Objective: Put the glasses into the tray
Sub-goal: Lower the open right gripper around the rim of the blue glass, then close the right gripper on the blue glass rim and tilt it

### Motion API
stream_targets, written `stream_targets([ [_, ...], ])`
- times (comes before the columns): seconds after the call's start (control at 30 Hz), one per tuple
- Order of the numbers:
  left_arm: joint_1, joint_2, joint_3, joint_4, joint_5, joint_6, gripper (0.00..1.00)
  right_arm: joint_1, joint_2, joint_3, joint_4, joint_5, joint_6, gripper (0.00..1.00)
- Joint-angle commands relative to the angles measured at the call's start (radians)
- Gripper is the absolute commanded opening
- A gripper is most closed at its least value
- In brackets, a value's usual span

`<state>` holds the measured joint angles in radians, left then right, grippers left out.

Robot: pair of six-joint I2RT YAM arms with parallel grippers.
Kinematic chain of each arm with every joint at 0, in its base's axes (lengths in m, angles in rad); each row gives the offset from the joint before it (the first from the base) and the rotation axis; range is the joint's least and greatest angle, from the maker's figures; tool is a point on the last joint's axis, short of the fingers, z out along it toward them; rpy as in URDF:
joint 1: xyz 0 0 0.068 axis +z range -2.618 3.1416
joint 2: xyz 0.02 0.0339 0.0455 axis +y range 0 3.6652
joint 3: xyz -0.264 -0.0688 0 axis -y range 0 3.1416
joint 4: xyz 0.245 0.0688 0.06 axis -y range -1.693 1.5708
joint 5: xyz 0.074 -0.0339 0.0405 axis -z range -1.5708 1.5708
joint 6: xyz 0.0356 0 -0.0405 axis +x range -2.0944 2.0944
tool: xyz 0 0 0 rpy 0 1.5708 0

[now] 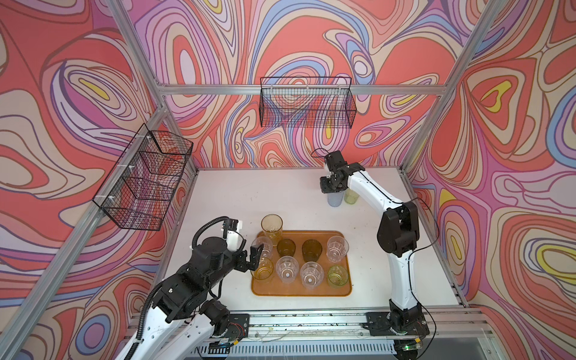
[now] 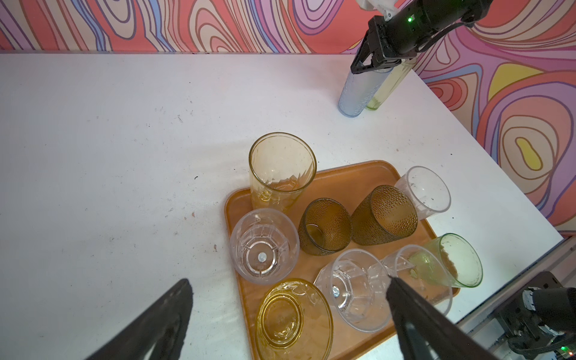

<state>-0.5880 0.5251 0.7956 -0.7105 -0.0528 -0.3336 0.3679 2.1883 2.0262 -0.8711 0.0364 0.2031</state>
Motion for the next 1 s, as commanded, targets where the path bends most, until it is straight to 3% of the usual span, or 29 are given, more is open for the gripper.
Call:
stream_targets([
  [0.0, 0.005, -0.002, 0.001, -0.01, -0.005, -0.001, 1.0, 0.0, -0.014, -0.035, 0.019, -0.045, 0.038, 0.13],
  [0.37, 0.005, -0.005, 0.001, -0.013, -0.009, -0.002, 1.0, 0.002, -0.073, -0.106, 0.076, -0.143, 0.098, 0.09],
  [0.97, 0.005, -0.011, 0.001, -0.015, -0.01, -0.002, 1.0, 0.047, -0.111, -0.112, 0.073, -0.158, 0.139, 0.02],
])
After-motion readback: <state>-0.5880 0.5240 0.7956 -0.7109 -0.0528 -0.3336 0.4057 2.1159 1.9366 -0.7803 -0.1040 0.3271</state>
